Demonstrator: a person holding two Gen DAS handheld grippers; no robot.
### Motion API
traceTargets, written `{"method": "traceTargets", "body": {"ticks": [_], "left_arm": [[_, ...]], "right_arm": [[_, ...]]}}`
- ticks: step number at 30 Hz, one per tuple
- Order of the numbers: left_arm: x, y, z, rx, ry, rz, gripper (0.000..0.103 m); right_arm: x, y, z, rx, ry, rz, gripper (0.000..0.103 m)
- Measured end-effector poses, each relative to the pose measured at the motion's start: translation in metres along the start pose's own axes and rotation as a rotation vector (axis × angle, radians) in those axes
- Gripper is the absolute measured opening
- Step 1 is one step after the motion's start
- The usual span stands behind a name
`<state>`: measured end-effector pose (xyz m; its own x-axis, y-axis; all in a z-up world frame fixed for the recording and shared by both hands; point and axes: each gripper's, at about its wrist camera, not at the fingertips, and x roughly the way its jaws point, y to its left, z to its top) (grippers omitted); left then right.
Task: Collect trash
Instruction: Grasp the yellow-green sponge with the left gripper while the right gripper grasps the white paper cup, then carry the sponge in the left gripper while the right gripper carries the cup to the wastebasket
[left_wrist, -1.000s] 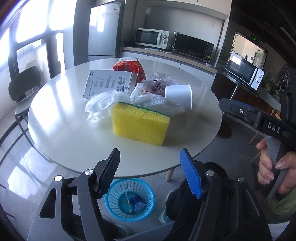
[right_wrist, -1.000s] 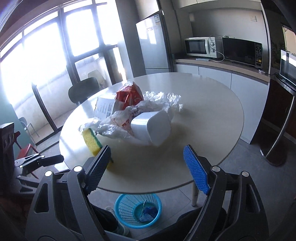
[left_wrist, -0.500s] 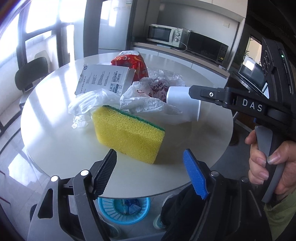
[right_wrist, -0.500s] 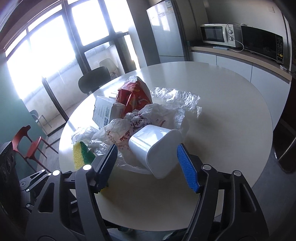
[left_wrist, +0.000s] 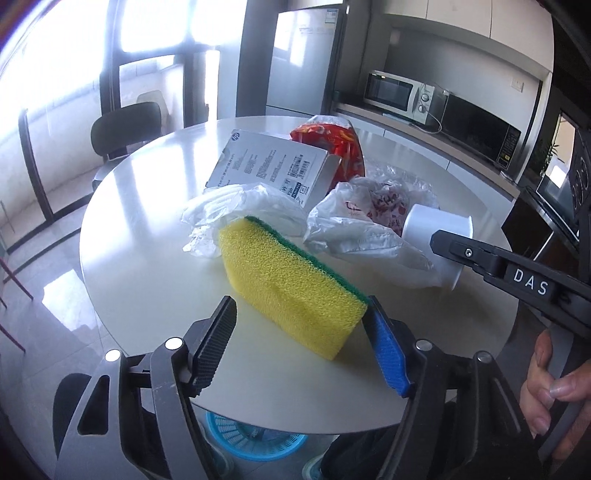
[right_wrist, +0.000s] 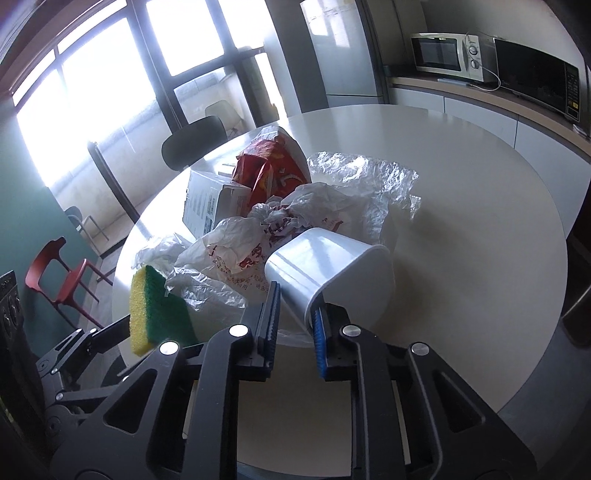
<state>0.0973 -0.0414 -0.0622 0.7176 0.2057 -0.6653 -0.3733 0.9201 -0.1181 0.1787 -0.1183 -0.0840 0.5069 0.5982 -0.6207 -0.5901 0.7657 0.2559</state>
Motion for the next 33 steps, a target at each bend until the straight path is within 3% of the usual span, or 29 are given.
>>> {"method": "traceTargets", "body": {"ticks": [3, 10, 20, 33], "left_arm": [[0.000, 0.009, -0.003, 0.008, 0.019, -0.013, 0.056], [-0.011, 0.031, -0.012, -0.006, 0.039, -0.041, 0.027], [-0.034, 0.038, -0.008, 0.017, 0.003, -0.130, 0.020], [-0.049, 0.036, -0.016, 0.080, 0.012, -0.189, 0.019]], "right_arm": [[-0.005, -0.001, 0.000, 0.004, -0.026, -0.007, 0.004], [-0.011, -0.001, -0.003, 0.012, -0.061, -0.031, 0.004], [-0.032, 0.005, 0.005, 0.010, -0.125, -0.060, 0.004], [-0.064, 0.025, -0.018, -0.016, -0.140, -0.092, 0.004]]}}
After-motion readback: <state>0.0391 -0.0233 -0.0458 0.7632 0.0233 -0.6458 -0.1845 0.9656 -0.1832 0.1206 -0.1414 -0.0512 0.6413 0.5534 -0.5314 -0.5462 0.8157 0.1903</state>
